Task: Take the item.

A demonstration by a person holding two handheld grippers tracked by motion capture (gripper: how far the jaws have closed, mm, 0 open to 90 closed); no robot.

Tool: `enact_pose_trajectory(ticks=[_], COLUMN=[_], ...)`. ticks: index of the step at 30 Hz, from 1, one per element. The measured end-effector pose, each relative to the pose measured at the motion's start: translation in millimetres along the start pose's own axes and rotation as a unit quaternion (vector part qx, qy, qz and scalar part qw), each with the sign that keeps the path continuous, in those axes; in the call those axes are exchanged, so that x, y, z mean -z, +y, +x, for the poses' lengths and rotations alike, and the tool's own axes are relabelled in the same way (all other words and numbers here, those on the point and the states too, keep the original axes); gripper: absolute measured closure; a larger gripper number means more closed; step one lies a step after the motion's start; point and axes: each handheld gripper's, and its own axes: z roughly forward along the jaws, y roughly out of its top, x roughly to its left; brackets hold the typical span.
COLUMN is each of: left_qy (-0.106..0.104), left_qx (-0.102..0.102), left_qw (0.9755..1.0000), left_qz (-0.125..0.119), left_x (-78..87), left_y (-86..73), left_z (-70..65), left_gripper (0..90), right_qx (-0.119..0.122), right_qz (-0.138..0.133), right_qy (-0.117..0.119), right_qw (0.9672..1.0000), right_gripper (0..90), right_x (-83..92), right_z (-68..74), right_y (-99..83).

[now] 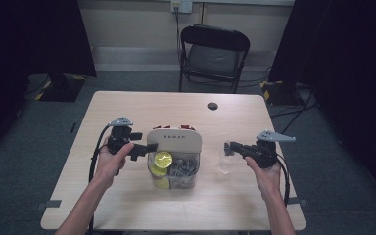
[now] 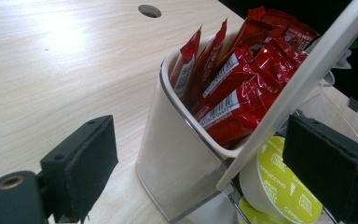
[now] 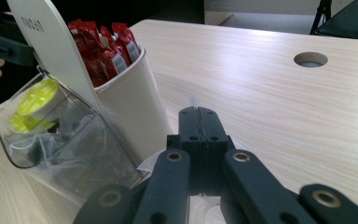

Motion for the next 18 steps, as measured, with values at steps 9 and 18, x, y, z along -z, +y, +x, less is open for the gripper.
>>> enact_pose_trajectory(ticks=[9,18], left_qy=[-0.002,-0.002], left_qx=[0.0,0.0], left_qw=[1.0,1.0], left_qz=[-0.001,-0.001], left_x=[-0.1,0.5], left_y=[-0.1,-0.3], left_z=[0.2,1.1], left_gripper=[10.9,10.8], right_qx=[0.0,-0.007], right_qz=[0.013,0.026], right_qy=[-0.006,-0.009], right_qw=[0.9999,0.9996], right_gripper=[90.0,89.8], right_x=[-5.4,-10.3], right_z=[-1.7,-7.2], right_y=[-2.9,-9.2])
